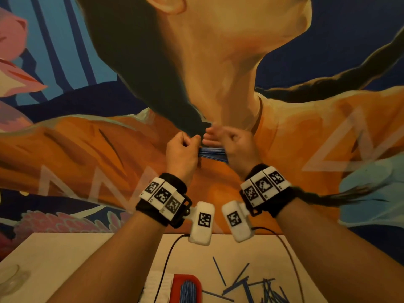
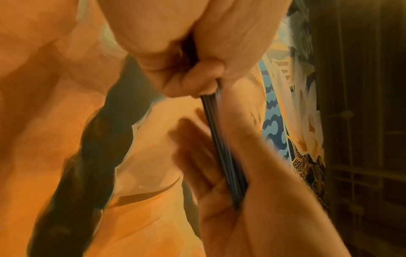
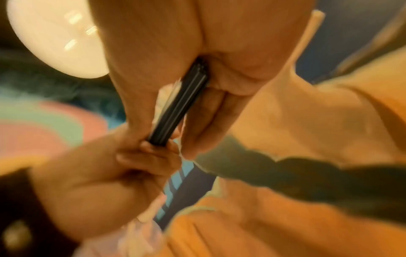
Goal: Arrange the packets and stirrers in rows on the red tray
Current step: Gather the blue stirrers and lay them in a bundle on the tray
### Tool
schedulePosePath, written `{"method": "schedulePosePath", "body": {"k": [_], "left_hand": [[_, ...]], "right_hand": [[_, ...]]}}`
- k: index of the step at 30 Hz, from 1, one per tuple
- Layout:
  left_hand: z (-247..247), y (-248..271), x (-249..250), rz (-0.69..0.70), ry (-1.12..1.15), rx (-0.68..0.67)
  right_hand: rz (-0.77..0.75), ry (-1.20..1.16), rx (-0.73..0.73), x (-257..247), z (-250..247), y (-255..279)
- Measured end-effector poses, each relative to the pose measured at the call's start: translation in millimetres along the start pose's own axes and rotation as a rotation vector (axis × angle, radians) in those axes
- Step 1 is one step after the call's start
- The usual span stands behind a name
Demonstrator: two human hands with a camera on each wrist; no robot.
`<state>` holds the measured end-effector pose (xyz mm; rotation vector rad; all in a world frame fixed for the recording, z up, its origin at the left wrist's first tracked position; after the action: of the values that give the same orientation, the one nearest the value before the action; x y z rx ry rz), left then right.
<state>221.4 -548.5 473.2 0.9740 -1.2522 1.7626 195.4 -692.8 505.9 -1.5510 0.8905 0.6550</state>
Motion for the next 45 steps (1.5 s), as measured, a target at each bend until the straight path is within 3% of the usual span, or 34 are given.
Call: {"method": "schedulePosePath", "body": {"k": [3,5,7,10,12,15,17,20,23,26,29,34,35,40,43,45], "left_hand": [[8.2,5.8,-4.8,-0.03,0.042,-0.05],[4.4,5.4,-4.9,-0.026,0.057,-0.06],[-5.7,2.0,-0.4,0.009,0.056,-0.032],[-16.9,-3.7,6.0,0.074,-0.064,-0.012],[-17.9,-4.6,9.7,0.121,-0.152,-0.023],[-20.8,-4.0,10.8,0.165,-0.196,-0.017],[-27.6,-3.0,-1.6,0.066,-0.118,0.035],[-33.5,9.3,-36.9,-0.198,0.161,0.089],[-21.9,29.5,-76.3,-0.449,0.406,0.024],[-13.1,49.2,-109.4,-0.571,0.563,-0.031],[-21.6,71.0,-150.7,-0.658,0.605,0.05],[-55.7,115.0,-234.1,-0.773,0.361,0.027],[-66.6,124.0,-248.9,-0.803,0.266,0.045],[-119.2,179.4,-317.8,-1.026,0.228,0.18],[-156.0,218.8,-353.9,-1.149,-0.029,0.11],[-181.8,245.1,-378.8,-1.221,-0.282,-0.034]], "right_hand": [[0.116,-0.263,0.19,5.4,-4.2,1.8],[0.051,-0.204,0.097,-0.8,-1.9,0.8],[-0.041,0.064,-0.157,-7.6,6.4,0.8],[-0.016,0.828,-0.52,10.5,19.7,2.3],[0.127,1.056,-0.549,26.6,17.8,1.7],[0.26,1.073,-0.453,38.9,20.9,7.8],[0.227,1.147,-0.405,41.7,26.1,14.2],[0.178,1.155,-0.338,49.6,35.0,24.5],[0.199,1.102,-0.304,70.7,46.2,38.8],[0.256,1.099,-0.318,104.0,58.4,57.5],[0.345,1.079,-0.355,146.8,69.9,81.2],[0.531,0.984,-0.466,222.2,89.8,139.9],[0.56,0.962,-0.521,237.1,95.8,154.5],[0.661,0.763,-0.915,298.7,131.2,237.9],[0.768,0.771,-1.052,329.3,133.1,284.9],[0.831,0.776,-1.103,346.4,131.6,311.6]]}}
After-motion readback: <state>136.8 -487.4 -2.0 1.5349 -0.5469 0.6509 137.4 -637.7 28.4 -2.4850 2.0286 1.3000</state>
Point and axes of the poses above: each hand's wrist, its own y-axis away from the middle knuckle, its own z-axis out of the palm, x = y × z, the point moved 7 cm from there along -y, towards the middle knuckle, and after that the axes turned 5 degrees about y, right-handed, at the moved point
